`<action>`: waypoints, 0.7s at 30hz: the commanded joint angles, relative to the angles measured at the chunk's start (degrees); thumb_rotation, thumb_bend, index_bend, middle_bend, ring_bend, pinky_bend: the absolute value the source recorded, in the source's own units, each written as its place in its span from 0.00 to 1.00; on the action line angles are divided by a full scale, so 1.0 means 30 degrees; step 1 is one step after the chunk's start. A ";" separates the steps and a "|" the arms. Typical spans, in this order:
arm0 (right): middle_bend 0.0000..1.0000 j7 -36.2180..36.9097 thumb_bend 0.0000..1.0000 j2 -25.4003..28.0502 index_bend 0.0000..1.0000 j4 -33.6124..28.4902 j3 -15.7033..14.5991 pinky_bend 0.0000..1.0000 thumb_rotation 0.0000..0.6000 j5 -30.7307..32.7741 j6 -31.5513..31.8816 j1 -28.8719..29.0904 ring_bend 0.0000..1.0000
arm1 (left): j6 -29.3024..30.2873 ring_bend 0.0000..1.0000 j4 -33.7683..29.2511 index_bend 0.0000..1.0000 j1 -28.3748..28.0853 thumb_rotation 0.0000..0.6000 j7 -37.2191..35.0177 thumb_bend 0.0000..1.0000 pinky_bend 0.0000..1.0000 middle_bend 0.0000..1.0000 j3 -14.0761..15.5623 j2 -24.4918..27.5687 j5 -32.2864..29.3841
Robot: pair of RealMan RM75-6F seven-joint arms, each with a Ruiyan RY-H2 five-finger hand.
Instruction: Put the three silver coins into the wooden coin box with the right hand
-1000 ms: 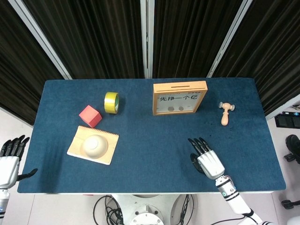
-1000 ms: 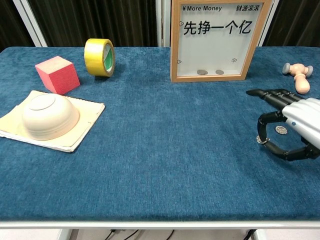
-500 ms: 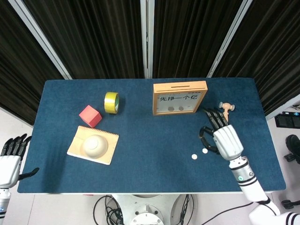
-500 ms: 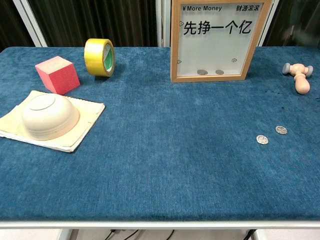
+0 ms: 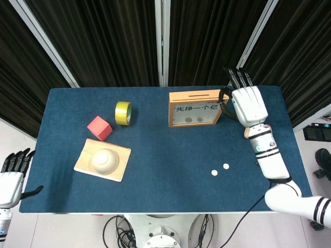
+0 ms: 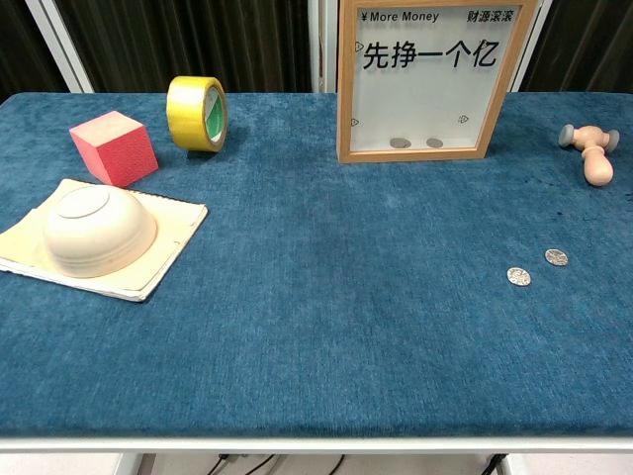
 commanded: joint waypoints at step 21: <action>0.02 -0.5839 0.45 -0.2017 0.80 0.5237 -0.0905 0.00 1.00 1.2639 -0.4141 0.6858 0.00 | -0.0424 0.00 0.0480 0.02 -0.0149 1.00 -0.0344 0.00 0.00 0.00 -0.0097 -0.0034 -0.0319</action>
